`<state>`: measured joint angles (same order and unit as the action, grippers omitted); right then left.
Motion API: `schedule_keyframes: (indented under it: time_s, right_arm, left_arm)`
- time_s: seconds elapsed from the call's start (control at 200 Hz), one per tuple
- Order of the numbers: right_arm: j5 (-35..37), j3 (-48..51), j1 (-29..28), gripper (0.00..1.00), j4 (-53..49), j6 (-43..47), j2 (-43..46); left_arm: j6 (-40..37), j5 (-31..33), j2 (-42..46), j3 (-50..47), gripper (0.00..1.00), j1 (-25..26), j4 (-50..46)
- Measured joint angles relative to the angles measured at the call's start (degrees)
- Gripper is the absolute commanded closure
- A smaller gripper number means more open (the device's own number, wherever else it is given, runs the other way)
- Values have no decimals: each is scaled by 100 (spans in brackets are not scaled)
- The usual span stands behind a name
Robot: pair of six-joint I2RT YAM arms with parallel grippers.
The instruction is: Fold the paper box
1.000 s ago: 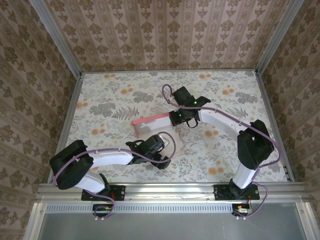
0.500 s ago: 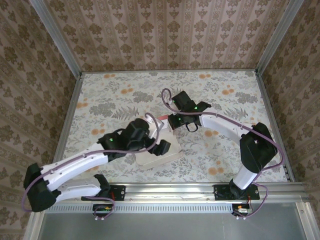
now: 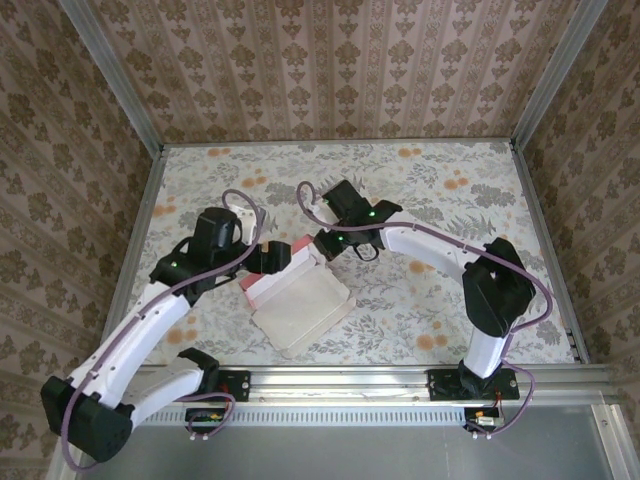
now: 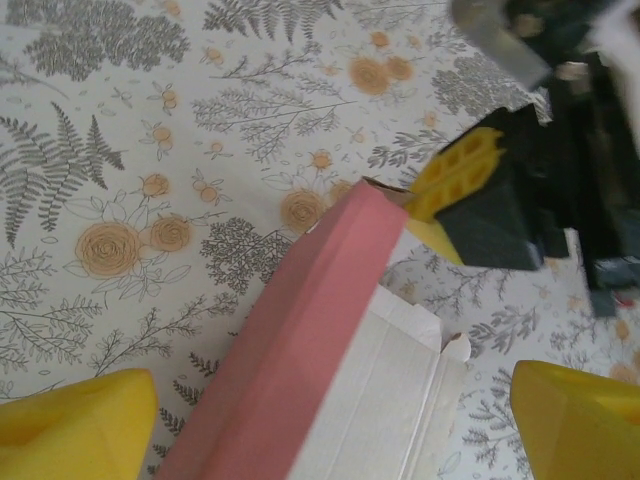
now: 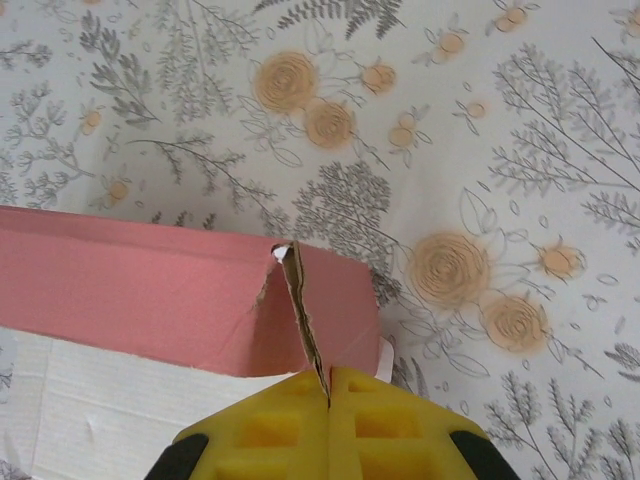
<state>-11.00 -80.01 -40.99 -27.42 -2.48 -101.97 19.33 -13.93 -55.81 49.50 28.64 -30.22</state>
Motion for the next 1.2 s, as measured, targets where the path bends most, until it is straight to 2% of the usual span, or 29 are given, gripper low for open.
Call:
schedule_keyframes:
  time_s: [0.165,0.45,0.87,1.025,1.12,1.2]
  right_arm:
    - [7,-28,-153,94,11,-39,-63]
    - [186,-66,-341,93,4,-271,-129]
    - [542,-85,-544,90,7,-702,-129]
    - [660,-79,-634,85,26,-811,-131]
    - [704,4,-671,85,118,-848,-131]
    - [761,118,-699,90,203,-901,-131]
  left_arm:
    - [125,-481,-568,-514,9,-474,763]
    - [260,-839,-1064,-841,10,-511,1965]
    - [302,-772,-1099,-1252,12,-511,2450]
    - [323,-772,-1110,-1300,12,-511,2614]
    - [341,-769,-1132,-1300,12,-511,2673]
    - [343,-767,-1143,-1300,12,-511,2686]
